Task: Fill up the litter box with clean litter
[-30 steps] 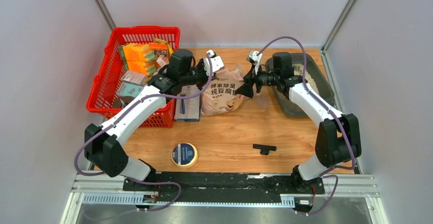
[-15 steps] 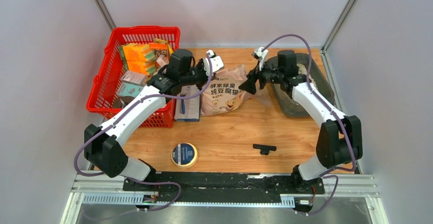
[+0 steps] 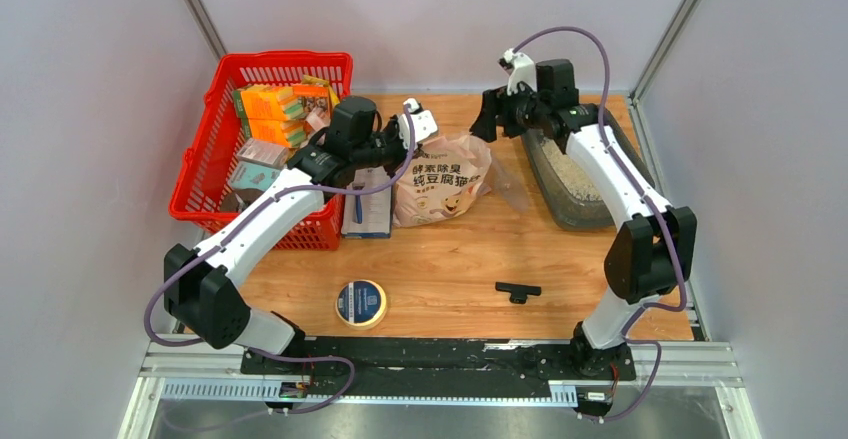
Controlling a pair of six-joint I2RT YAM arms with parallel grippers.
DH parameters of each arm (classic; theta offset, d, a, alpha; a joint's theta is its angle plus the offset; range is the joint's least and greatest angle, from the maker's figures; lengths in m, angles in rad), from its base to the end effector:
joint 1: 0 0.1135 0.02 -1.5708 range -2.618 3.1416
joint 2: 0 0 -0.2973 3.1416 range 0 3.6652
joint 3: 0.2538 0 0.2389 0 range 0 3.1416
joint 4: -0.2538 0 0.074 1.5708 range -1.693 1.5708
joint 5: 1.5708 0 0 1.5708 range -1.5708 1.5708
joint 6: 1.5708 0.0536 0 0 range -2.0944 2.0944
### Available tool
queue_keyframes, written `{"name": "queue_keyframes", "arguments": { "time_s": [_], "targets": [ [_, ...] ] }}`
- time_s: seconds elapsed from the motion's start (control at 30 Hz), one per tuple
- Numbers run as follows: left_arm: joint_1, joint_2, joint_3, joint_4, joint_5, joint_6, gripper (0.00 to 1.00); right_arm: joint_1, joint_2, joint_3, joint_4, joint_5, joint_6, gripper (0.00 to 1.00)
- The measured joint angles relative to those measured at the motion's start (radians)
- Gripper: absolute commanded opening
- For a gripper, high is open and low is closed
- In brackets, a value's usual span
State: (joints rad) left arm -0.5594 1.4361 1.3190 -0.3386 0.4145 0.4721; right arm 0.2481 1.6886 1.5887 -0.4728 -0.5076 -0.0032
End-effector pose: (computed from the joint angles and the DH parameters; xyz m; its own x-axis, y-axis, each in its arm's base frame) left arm 0.2659 -0.1920 0.3865 0.0281 0.4735 -0.8803 0.8752 0.4138 0.2505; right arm 0.3742 0.1217 0.3799 -0.5234 -0.1355 -0.8413 -0.6123 0.7464 0.2607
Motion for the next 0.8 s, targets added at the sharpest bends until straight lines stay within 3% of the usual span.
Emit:
{"name": "queue_keyframes", "arguments": {
  "time_s": [0.2, 0.3, 0.43, 0.67, 0.8],
  "targets": [
    [0.000, -0.004, -0.017, 0.025, -0.001, 0.000, 0.00, 0.013, 0.029, 0.002, -0.184, 0.069, -0.011, 0.67],
    [0.002, -0.008, -0.029, 0.042, 0.000, -0.002, 0.00, 0.014, 0.029, 0.006, -0.237, 0.091, -0.027, 0.49],
    [0.004, -0.008, -0.032, 0.052, 0.009, -0.009, 0.00, 0.027, 0.029, 0.006, -0.278, 0.111, -0.036, 0.17],
    [0.006, -0.002, -0.032, 0.054, 0.096, -0.031, 0.01, 0.075, -0.016, -0.020, -0.298, 0.158, -0.047, 0.00],
    [0.010, 0.010, -0.032, 0.075, 0.166, -0.037, 0.02, 0.080, -0.092, -0.063, -0.326, 0.195, -0.050, 0.00]
  ]
}}
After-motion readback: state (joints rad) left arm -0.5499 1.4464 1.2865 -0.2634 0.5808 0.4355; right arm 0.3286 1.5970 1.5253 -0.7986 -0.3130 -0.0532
